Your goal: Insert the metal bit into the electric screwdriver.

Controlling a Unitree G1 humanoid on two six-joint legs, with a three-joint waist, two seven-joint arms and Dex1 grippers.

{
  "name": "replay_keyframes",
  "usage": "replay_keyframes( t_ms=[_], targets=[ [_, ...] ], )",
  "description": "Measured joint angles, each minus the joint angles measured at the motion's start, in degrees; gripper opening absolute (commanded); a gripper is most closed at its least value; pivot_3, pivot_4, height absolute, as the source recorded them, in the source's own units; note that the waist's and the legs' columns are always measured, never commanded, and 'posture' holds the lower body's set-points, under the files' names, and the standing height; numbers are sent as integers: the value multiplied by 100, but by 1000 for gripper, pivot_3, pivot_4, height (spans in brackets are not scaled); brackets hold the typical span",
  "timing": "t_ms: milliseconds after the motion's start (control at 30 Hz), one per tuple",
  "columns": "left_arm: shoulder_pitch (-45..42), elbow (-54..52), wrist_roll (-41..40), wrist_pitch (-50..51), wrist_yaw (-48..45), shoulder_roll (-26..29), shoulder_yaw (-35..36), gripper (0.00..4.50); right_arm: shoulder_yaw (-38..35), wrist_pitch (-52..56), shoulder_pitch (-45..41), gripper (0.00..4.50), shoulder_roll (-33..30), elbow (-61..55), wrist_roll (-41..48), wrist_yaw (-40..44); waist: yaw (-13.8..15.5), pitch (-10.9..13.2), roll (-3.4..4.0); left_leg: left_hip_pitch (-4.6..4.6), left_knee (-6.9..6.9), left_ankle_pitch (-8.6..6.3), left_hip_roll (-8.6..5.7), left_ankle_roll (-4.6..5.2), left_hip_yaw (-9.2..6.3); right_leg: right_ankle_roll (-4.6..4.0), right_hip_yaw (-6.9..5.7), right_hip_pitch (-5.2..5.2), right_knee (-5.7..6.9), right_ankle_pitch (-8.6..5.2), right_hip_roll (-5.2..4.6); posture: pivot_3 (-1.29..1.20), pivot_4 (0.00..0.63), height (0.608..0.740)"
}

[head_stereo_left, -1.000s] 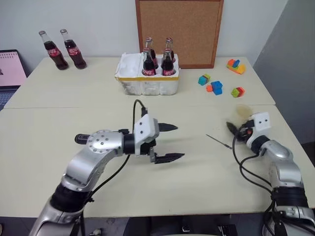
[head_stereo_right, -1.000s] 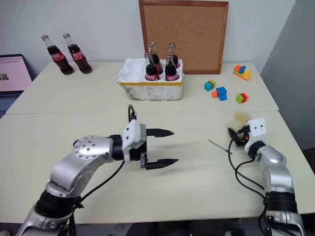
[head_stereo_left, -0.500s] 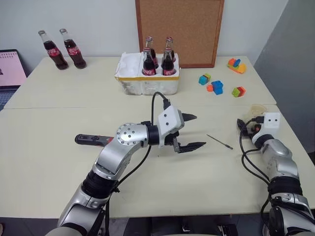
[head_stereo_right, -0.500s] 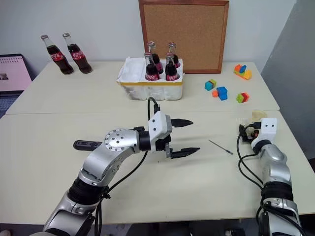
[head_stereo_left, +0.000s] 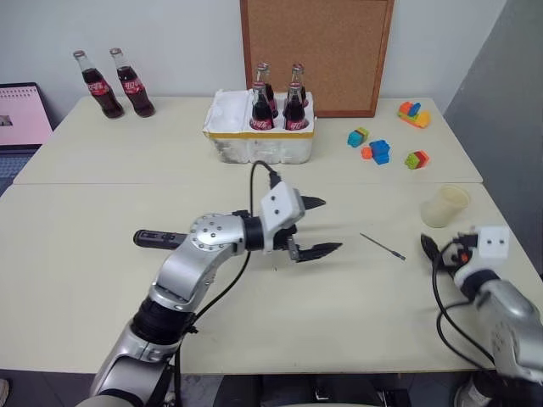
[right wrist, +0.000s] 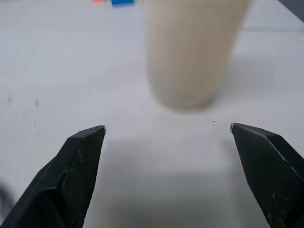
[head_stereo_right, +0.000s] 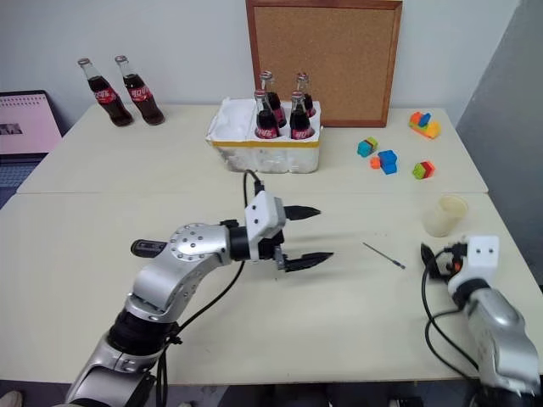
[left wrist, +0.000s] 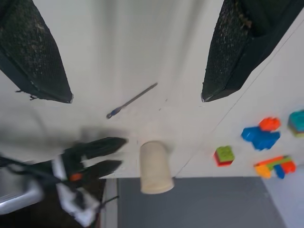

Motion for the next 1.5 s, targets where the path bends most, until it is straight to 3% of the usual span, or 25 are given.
replay_keyframes(
  t_ms=[100,233,467,567,700,867,1167,1500],
  targets=[
    [21,-13,-32,8,-188,322,151,4500,154,-2,778,4430,-611,-869,1,696,-44,2,-1,6,3,-1,-4,1,4,10,13,8,-1,6,2,0,150,740],
    [16,17,-23,-144,-677,1068,389,4500,511,-153,1013,4430,-1139,-1808,261,1682,-82,5,-4,10,3,0,-6,1,-11,15,-13,7,1,11,14,0,150,740],
    [84,586,360,-933,-1587,2693,779,4500,1017,286,67,4430,-2013,-2526,926,2566,-41,13,-15,0,-3,-1,-5,0,-15,-9,-35,-5,-9,-2,23,0,150,740],
    [289,940,639,-1608,-2060,3349,833,4500,1373,568,-437,4430,-2086,-2543,1130,2716,-13,14,-15,-12,-10,-1,2,0,-16,-15,-28,-15,-15,-14,15,0,150,740],
    [275,1633,972,-2382,-2460,3788,843,4500,1964,740,-1058,4430,-2031,-2482,1111,2748,10,16,-16,-38,-9,-2,2,1,-15,-11,-38,-27,-28,-16,4,0,150,740],
    [-140,2591,1703,-3184,-2674,3797,470,4500,2467,886,-1354,4430,-1414,-2387,1166,2559,50,15,-18,-83,9,-2,-7,2,-19,-8,-53,-57,-21,-14,4,0,150,740],
    [-1005,3121,2169,-3115,-3269,3209,-200,4500,2893,721,-959,4430,-1275,-2392,844,2459,82,14,-23,-102,19,-2,-8,3,-15,-4,-47,-79,-5,-11,9,0,150,740],
    [-1320,3765,2767,-3112,-3361,2822,-564,4500,3006,764,-932,4430,-1212,-2609,784,2293,10,14,-23,-97,20,-1,-5,3,-31,-7,-65,-78,5,-10,31,0,150,740]
  ],
)
